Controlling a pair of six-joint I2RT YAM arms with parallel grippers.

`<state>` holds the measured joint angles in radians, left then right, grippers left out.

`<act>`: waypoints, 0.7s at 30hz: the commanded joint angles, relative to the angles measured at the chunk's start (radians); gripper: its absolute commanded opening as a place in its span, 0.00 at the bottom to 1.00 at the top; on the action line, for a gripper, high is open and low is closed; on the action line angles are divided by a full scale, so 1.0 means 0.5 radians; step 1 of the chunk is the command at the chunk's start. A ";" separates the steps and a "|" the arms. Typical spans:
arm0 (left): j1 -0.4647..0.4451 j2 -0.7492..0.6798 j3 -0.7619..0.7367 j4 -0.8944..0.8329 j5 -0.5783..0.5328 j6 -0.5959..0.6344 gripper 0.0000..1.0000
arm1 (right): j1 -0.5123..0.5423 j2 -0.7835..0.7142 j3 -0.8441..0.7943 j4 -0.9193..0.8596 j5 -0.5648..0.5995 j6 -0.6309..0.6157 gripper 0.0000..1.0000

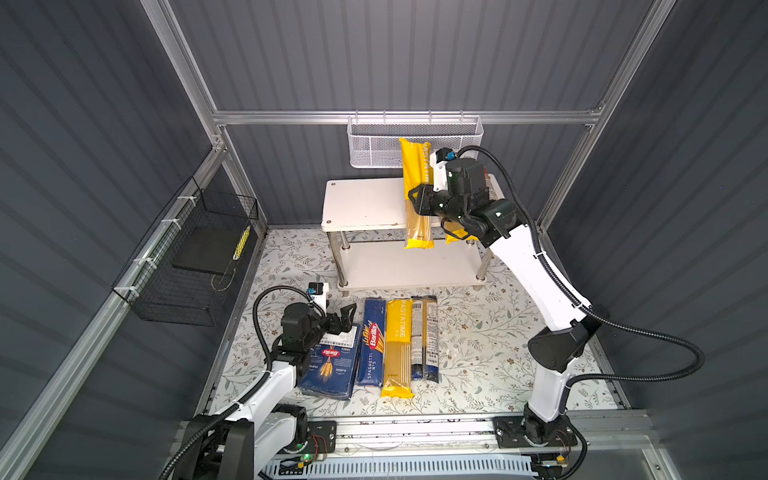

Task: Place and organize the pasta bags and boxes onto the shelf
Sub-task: 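Carry the yellow bag up over the top shelf beside the other yellow bag, then lower the yellow bag flat onto the top shelf with the right gripper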

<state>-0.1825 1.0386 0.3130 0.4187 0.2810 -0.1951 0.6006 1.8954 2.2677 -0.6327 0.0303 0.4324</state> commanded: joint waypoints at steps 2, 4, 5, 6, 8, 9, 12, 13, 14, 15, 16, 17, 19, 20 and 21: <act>-0.009 0.003 0.060 -0.033 -0.007 0.010 0.99 | -0.032 -0.015 -0.020 0.376 0.074 0.053 0.40; -0.009 0.001 0.055 -0.034 -0.009 0.010 1.00 | -0.032 -0.013 -0.028 0.382 0.077 0.066 0.44; -0.009 -0.001 0.055 -0.035 -0.012 0.008 1.00 | -0.032 -0.010 -0.032 0.384 0.082 0.069 0.45; -0.009 -0.001 0.055 -0.035 -0.011 0.009 1.00 | -0.031 -0.010 -0.042 0.385 0.086 0.075 0.45; -0.009 0.006 0.061 -0.039 -0.014 0.007 1.00 | -0.030 -0.022 -0.081 0.407 0.107 0.082 0.45; -0.009 0.006 0.061 -0.037 -0.013 0.007 1.00 | -0.032 -0.026 -0.102 0.420 0.110 0.087 0.45; -0.009 0.010 0.064 -0.042 -0.011 0.006 1.00 | -0.030 -0.037 -0.147 0.449 0.110 0.109 0.46; -0.009 0.010 0.063 -0.040 -0.012 0.008 0.99 | -0.032 -0.036 -0.156 0.458 0.100 0.111 0.46; -0.009 0.011 0.061 -0.043 -0.013 0.005 1.00 | -0.032 -0.033 -0.155 0.459 0.088 0.117 0.48; -0.009 0.009 0.062 -0.040 -0.011 0.007 1.00 | -0.032 -0.030 -0.152 0.458 0.082 0.116 0.50; -0.009 0.008 0.061 -0.038 -0.010 0.007 1.00 | -0.031 -0.034 -0.152 0.458 0.075 0.116 0.52; -0.009 0.007 0.061 -0.037 -0.005 0.009 1.00 | -0.032 -0.038 -0.155 0.458 0.076 0.115 0.54; -0.009 0.007 0.056 -0.031 0.005 0.008 1.00 | -0.031 -0.049 -0.158 0.469 0.079 0.108 0.57; -0.009 0.007 0.054 -0.030 0.006 0.008 1.00 | -0.032 -0.058 -0.162 0.470 0.085 0.107 0.59; -0.009 0.007 0.058 -0.030 0.007 0.007 1.00 | -0.031 -0.065 -0.169 0.477 0.077 0.100 0.60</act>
<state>-0.1829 1.0393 0.3130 0.4110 0.2813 -0.1951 0.5903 1.8954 2.1788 -0.4992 0.0574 0.4889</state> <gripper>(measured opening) 0.995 0.591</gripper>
